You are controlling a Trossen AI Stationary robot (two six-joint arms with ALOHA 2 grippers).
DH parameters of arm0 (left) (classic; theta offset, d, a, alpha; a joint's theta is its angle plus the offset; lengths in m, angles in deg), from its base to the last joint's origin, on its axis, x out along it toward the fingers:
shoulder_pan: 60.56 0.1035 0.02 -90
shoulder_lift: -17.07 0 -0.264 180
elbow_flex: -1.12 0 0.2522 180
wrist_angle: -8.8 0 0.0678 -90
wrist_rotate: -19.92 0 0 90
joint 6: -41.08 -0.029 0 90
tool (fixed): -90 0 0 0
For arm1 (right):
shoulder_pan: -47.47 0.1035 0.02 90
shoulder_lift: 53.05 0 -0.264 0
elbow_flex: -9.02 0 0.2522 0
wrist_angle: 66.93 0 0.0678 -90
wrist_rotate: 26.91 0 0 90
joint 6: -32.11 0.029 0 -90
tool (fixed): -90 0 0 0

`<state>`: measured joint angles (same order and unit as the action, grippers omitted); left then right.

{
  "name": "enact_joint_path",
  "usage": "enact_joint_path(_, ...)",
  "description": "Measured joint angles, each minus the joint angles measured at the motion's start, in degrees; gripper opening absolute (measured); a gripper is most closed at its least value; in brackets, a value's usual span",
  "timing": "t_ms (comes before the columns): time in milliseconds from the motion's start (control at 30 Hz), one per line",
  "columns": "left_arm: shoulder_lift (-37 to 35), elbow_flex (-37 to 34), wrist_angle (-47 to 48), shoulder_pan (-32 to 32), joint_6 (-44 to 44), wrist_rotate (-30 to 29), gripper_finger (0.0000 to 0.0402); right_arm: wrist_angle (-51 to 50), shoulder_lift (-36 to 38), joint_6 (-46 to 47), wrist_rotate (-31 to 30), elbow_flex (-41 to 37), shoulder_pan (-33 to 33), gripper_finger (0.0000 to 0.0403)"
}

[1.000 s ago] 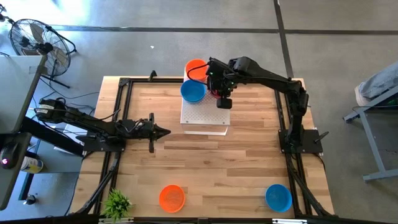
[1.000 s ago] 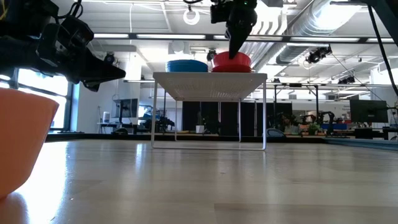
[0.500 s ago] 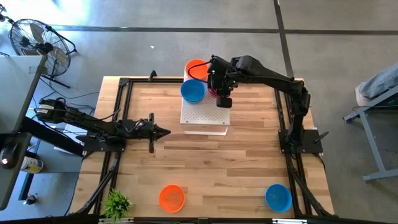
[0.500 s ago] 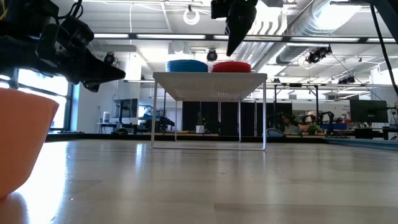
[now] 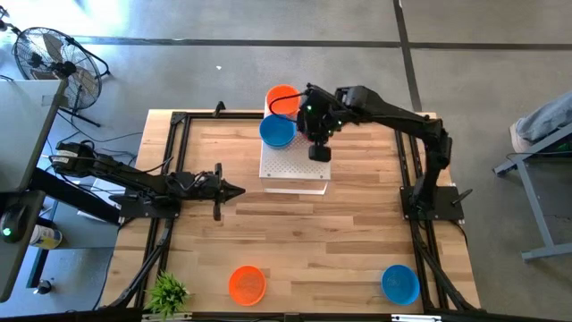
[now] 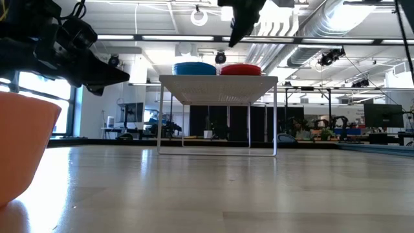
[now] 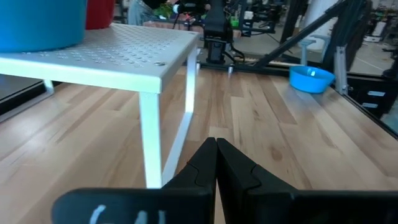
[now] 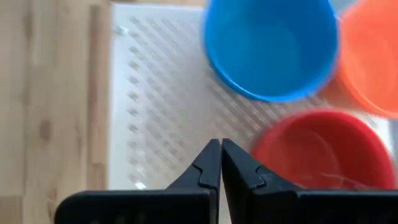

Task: Pick & Place Mini bowls
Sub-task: Stack the blue bowl on top of the blue bowls on the shelf

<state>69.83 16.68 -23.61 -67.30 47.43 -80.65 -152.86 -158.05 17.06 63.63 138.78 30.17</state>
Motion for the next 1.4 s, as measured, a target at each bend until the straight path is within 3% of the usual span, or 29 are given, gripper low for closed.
enact_joint_path(100, 0.0, 0.0, -0.02, 0.0, 0.0, 0.86, 0.0, 10.18, 4.3, 0.27, 4.29, -9.61, 1.87, 0.0002)
enact_joint_path(200, 0.0, 0.0, 0.0, 0.0, 0.0, 0.85, 0.0, 25.6, 10.68, 2.02, 10.6, -23.3, 3.93, 0.0001)
enact_joint_path(300, 0.0, 0.0, 0.01, 0.0, 0.0, 0.81, 0.0, 40.19, 18.22, 5.41, 13.2, -36.59, 6.51, 0.0001)
enact_joint_path(400, 0.0, 0.0, 0.0, 0.0, 0.0, 0.81, 0.0, 49.54, 25.47, 10.29, 11.99, -47.99, 9.75, 0.0001)
enact_joint_path(533, 0.0, 0.0, -0.02, 0.0, 0.0, 0.78, 0.0, 55.45, 34.47, 20.14, 5.95, -58.94, 16.22, 0.0001)
enact_joint_path(733, 0.0, 0.0, 0.0, -0.02, 0.0, 0.54, 0.0, 52.28, 43.29, 35.53, -4.46, -66.52, 29.18, 0.0002)
enact_joint_path(900, 0.0, 0.0, -0.02, 0.0, 0.0, 0.52, 0.0, 44.14, 44.83, 47.83, -12.2, -67.2, 39.85, 0.0002)
enact_joint_path(1233, 0.0, 0.0, 0.02, 0.0, 0.0, 0.37, 0.0, 26.71, 44.66, 78.52, -10.45, -67.23, 56.05, 0.0006)
enact_joint_path(1400, 0.0, 0.0, 0.35, 0.0, 0.0, 0.39, 0.0, 23.26, 44.02, 89.54, -9.96, -67.23, 61.5, 0.0048)
